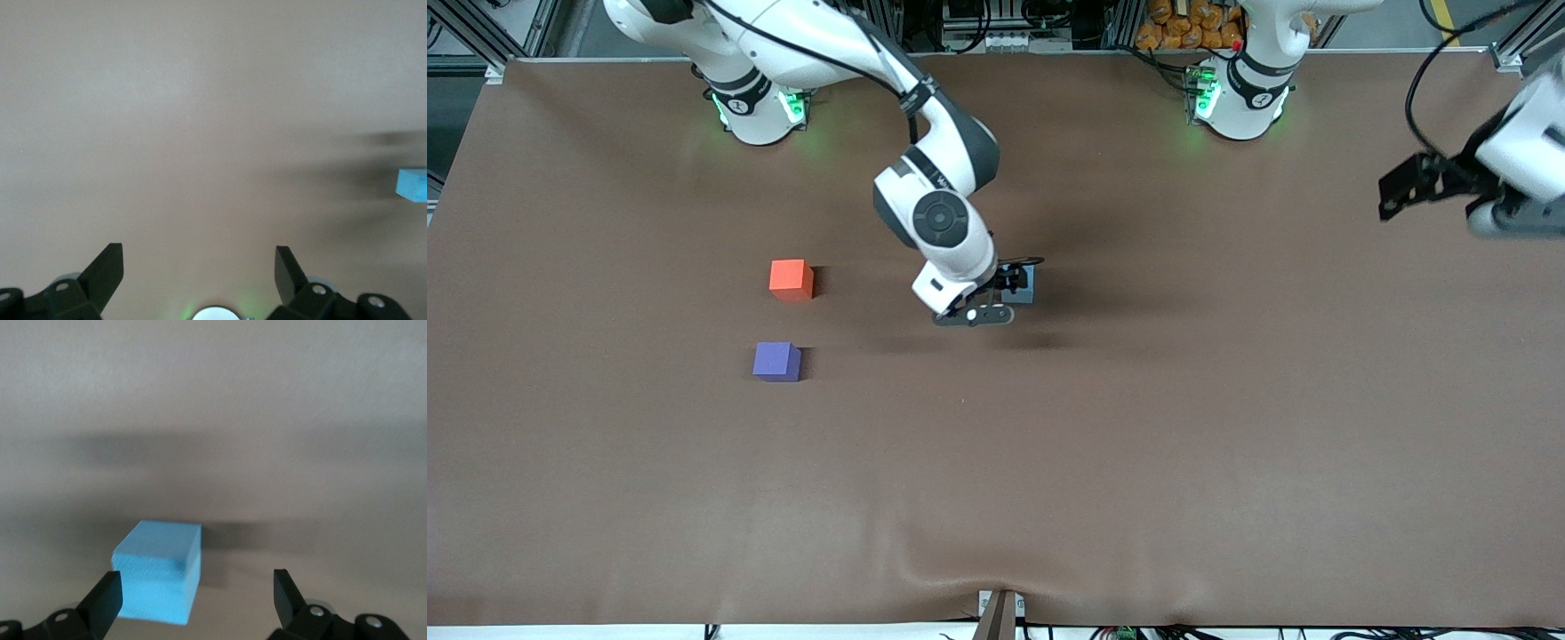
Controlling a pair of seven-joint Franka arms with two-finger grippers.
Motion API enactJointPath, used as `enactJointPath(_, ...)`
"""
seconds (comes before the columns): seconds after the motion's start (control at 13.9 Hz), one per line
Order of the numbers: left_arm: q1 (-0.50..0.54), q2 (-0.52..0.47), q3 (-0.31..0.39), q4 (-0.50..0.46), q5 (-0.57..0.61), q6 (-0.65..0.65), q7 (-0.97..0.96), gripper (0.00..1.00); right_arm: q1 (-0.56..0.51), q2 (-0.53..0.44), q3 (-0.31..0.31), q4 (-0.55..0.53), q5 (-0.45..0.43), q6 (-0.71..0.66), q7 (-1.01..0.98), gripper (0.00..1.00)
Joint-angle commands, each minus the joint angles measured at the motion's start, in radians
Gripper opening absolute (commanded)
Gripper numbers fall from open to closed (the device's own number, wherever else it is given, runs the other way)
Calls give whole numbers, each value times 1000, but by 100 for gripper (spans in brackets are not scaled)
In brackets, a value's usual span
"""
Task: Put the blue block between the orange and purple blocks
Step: 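Close the right gripper on the light-blue cube and lift it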
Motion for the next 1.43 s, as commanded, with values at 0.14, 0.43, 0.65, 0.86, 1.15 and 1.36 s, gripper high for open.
enactJointPath(0.14, 9, -34, -25, -7, -60, -23, -24, 100, 66, 17, -18, -4, -1, 51, 98, 100)
enactJointPath(0.43, 43, -28, -75, -7, -47, -20, -26, 100, 85, 69, -19, 0, -15, 120, 121, 100)
enactJointPath(0.65, 48, -19, -73, -12, -41, 0, -17, 100, 92, 84, -19, 2, -29, 124, 124, 100)
enactJointPath(0.86, 48, -17, -70, -42, -6, 21, 40, 100, 105, 95, -19, 16, -29, 128, 171, 100)
enactJointPath(1.15, 48, -9, -69, -45, 5, 23, 57, 100, 112, 100, -19, 20, -41, 129, 200, 75)
enactJointPath(1.36, 49, -9, -69, -45, 8, 34, 72, 100, 111, 104, -19, 31, -110, 125, 193, 29)
